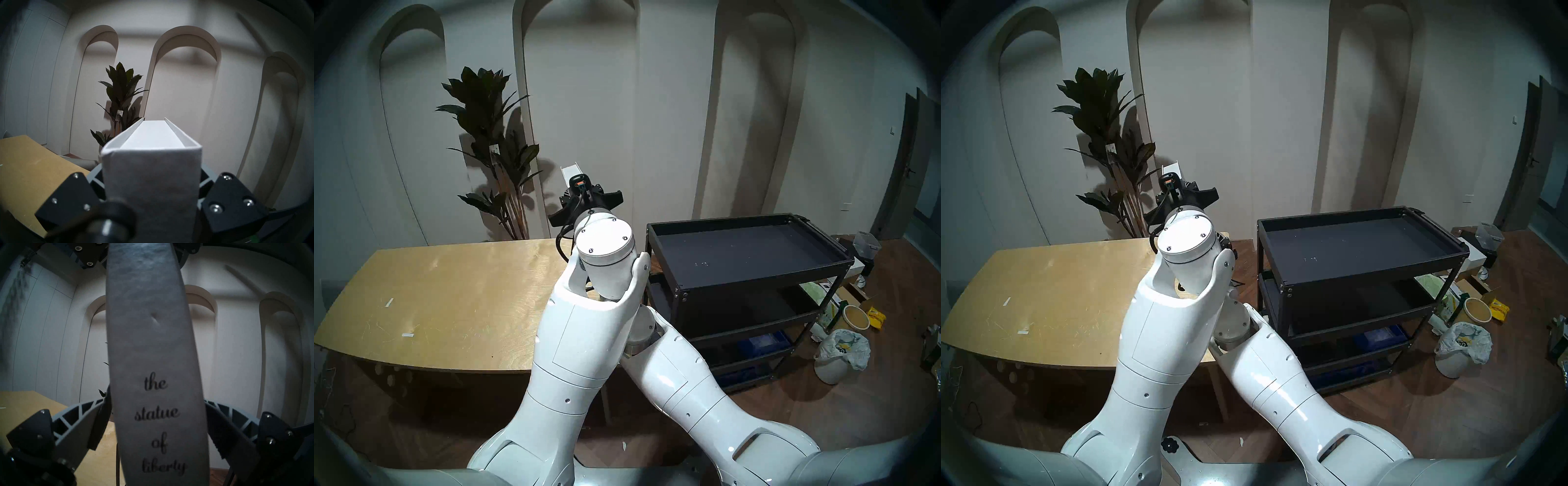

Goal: Transfer books between table and cart

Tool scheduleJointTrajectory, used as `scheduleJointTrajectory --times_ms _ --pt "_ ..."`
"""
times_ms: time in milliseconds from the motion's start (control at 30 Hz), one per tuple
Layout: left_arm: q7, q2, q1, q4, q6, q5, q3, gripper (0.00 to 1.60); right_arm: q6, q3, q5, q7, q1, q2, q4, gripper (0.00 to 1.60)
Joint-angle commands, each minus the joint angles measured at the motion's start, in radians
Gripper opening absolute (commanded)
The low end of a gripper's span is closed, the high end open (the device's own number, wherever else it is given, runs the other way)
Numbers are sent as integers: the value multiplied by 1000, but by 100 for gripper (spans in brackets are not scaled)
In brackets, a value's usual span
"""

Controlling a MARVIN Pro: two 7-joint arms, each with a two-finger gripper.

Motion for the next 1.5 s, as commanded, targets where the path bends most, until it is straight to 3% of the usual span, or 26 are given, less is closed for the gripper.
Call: scheduleJointTrajectory --times_ms 0,467,1000,1033,1100,1133,1167,1233,1267,1467 --pt "7 32 -44 -2 7 0 18 0 3 6 33 2 42 -24 -1 160" --pt "-1 56 -31 -97 -7 -23 66 0 -13 -4 48 -3 62 -22 -38 160" --pt "19 85 -52 -114 16 -65 81 0 -30 -27 84 -23 80 -13 -52 156" --pt "21 87 -54 -116 16 -68 82 0 -30 -28 86 -24 81 -12 -54 151" --pt "23 88 -55 -117 17 -76 83 0 -28 -31 88 -26 82 -12 -56 104" --pt "27 90 -57 -119 20 -79 84 0 -29 -33 90 -27 83 -11 -56 73" --pt "30 91 -58 -119 21 -82 84 0 -29 -34 93 -26 83 -11 -58 65" --pt "33 94 -59 -120 22 -87 86 0 -28 -38 96 -27 83 -9 -60 13" --pt "35 96 -59 -121 23 -89 88 0 -29 -39 99 -25 83 -8 -61 0" --pt "40 113 -59 -137 19 -102 100 3 -29 -45 104 -34 84 -5 -68 0"
